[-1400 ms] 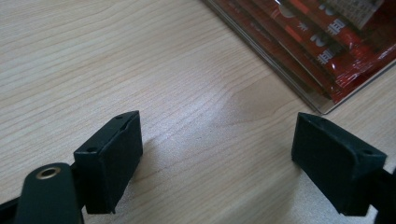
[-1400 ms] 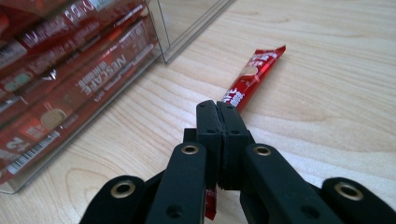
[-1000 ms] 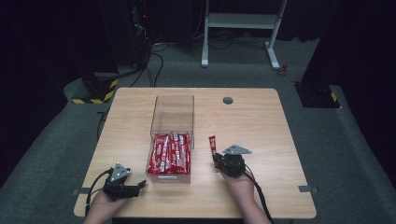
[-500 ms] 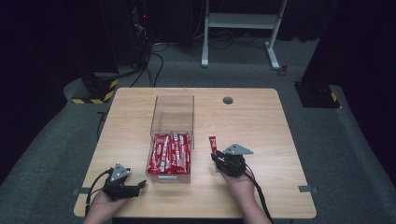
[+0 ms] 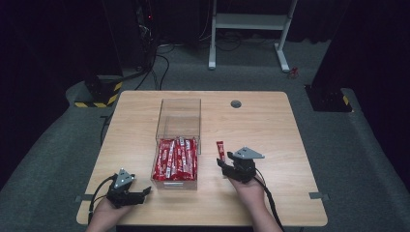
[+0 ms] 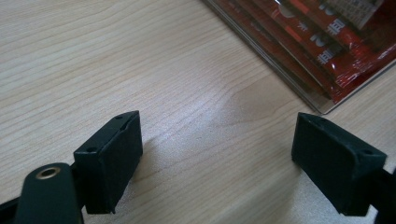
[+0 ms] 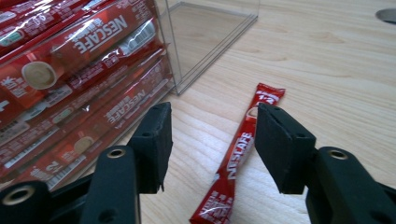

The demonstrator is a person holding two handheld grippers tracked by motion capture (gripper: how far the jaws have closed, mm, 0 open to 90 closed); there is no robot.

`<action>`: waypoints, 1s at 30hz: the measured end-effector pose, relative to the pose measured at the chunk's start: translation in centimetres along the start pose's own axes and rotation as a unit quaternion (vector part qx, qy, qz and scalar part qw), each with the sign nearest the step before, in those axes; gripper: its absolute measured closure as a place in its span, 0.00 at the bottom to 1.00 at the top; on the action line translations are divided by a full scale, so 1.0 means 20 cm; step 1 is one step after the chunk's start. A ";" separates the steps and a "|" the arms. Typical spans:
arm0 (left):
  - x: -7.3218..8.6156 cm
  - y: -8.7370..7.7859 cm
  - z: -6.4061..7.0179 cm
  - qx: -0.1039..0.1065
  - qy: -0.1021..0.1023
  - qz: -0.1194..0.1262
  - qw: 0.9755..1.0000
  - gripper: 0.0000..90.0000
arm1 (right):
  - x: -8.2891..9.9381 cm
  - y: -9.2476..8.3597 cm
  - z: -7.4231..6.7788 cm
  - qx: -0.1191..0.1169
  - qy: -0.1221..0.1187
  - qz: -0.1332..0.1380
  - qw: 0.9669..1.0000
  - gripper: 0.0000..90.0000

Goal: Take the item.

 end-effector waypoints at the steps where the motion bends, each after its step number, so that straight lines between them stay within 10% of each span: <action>1: 0.00 0.00 0.00 0.001 0.000 0.000 1.000 0.19 | 0.00 0.00 0.01 0.005 0.001 0.002 1.000 0.49; 30: 0.00 0.00 0.00 0.002 0.001 -0.002 1.000 0.18 | 0.05 -0.16 0.22 0.054 -0.001 -0.004 0.999 0.40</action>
Point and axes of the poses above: each handheld gripper's, and its own axes: y roughly forward along the jaws, x roughly out of its underside, z roughly to its right, the point moved 10 cm from there along y, roughly forward along the jaws, and after that the axes turned 14 degrees about x, right-handed, at the moved point
